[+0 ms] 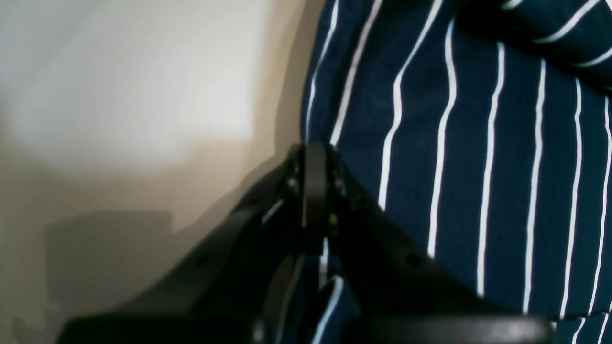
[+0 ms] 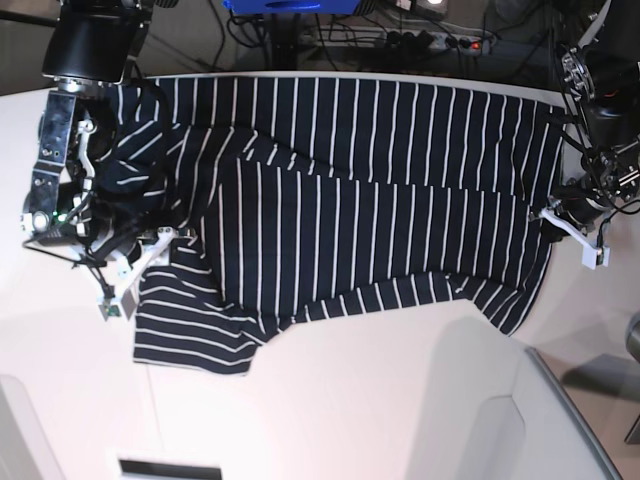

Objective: Layout the t-shirt on the table in an organized manner, then fold the t-shirt properly
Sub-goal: 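Fold the grasped side edge inward over the shirt body with the left gripper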

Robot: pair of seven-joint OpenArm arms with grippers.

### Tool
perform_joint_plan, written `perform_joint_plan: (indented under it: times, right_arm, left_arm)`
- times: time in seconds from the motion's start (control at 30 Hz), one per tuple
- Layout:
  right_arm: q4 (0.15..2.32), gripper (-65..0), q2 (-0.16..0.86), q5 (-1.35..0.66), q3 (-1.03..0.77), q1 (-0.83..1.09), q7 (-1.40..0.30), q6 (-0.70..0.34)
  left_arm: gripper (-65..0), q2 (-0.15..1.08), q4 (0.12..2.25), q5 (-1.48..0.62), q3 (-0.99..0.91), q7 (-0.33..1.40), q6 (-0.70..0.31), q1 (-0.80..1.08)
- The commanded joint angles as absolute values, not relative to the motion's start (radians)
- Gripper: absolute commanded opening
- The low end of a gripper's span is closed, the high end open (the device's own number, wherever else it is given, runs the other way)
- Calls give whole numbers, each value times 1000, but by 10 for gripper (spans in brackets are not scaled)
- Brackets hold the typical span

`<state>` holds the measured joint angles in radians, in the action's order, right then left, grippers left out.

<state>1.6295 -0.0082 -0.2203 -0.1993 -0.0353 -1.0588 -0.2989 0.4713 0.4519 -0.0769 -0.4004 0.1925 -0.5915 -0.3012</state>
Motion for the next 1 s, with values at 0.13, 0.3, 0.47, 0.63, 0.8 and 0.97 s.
perform_joint_plan:
  times: [0.13, 0.3, 0.47, 0.63, 0.8, 0.97]
  right_arm:
    - [1649, -344, -4, -228, -203, -53, -1043, -305]
    - [1649, -344, -4, -228, -203, -54, -1041, -305]
    - [1649, -344, -4, -228, -200, -58, -1041, -305]
    - [1649, -344, -4, -228, -202, -58, -1041, -305]
    - [1649, -344, -4, -228, -202, -56, -1041, -305]
    - [1649, -344, -5, -228, -197, -58, -1041, -305]
  left_arm:
    - [-650, 476, 613, -45, -400, 306, -593, -251]
    - [-650, 456, 866, -134, -461, 404, -593, -147]
    - [-650, 456, 1076, -216, -481, 512, -593, -76]
    - [-650, 458, 1239, -220, -483, 561, -593, 2]
    - [-650, 455, 1297, -220, -483, 590, -593, 68]
    - [-650, 455, 1211, -220, -496, 582, -591, 58]
